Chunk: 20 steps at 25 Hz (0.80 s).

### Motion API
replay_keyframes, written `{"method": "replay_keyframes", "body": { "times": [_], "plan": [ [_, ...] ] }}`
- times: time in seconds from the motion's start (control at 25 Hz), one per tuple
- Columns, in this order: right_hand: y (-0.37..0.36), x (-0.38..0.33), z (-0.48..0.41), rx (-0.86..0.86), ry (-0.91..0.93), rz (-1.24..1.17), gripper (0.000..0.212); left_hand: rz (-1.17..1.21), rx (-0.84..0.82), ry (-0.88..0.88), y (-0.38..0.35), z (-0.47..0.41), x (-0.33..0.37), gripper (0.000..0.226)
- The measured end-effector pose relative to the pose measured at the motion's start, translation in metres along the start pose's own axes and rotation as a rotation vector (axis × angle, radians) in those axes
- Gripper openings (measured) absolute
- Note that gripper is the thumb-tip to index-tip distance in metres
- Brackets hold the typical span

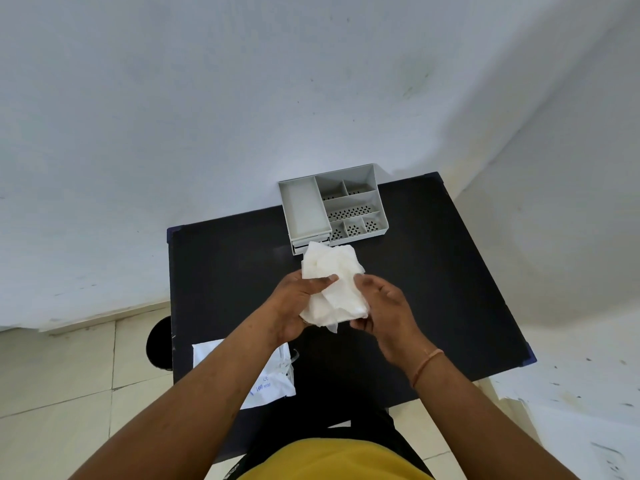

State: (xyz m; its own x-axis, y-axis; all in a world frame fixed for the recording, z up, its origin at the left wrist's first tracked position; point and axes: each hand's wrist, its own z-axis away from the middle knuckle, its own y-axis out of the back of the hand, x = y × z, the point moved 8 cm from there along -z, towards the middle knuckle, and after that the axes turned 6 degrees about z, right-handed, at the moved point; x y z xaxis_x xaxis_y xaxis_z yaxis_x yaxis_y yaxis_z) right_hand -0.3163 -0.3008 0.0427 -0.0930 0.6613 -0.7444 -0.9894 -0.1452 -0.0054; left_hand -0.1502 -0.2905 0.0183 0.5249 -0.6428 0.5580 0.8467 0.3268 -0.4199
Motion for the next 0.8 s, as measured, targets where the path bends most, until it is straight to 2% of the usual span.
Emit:
{"method": "replay_keyframes", "body": {
  "times": [0.08, 0.16, 0.24, 0.32, 0.4, 0.48, 0.6, 0.8],
  "plan": [
    [-0.004, 0.005, 0.008, -0.158, -0.026, -0.232, 0.031, 0.011, 0.014, -0.025, 0.002, -0.002, 0.001, 0.032],
    [-0.004, 0.011, 0.015, -0.261, -0.002, -0.372, 0.05, 0.051, 0.045, -0.034, 0.004, -0.004, 0.002, 0.032],
    [-0.005, 0.017, 0.017, -0.254, 0.056, -0.26, 0.069, 0.073, 0.067, -0.043, 0.005, -0.004, 0.002, 0.031],
    [-0.009, 0.019, 0.015, -0.148, 0.088, -0.102, 0.081, 0.057, 0.058, -0.051, 0.002, -0.003, 0.0, 0.029],
    [-0.009, 0.013, 0.011, -0.014, 0.118, -0.063, 0.076, 0.044, 0.062, -0.048, -0.003, 0.0, -0.004, 0.029],
    [-0.006, 0.006, 0.005, 0.072, 0.13, -0.089, 0.055, 0.075, 0.062, -0.039, -0.007, 0.003, -0.008, 0.032],
    [-0.007, 0.006, -0.002, 0.053, 0.075, -0.115, 0.025, 0.082, 0.016, -0.028, -0.009, 0.002, -0.008, 0.047],
    [-0.005, 0.016, -0.009, -0.001, -0.037, -0.181, 0.03, 0.096, -0.046, -0.005, -0.005, -0.006, -0.01, 0.083]
  ]
}}
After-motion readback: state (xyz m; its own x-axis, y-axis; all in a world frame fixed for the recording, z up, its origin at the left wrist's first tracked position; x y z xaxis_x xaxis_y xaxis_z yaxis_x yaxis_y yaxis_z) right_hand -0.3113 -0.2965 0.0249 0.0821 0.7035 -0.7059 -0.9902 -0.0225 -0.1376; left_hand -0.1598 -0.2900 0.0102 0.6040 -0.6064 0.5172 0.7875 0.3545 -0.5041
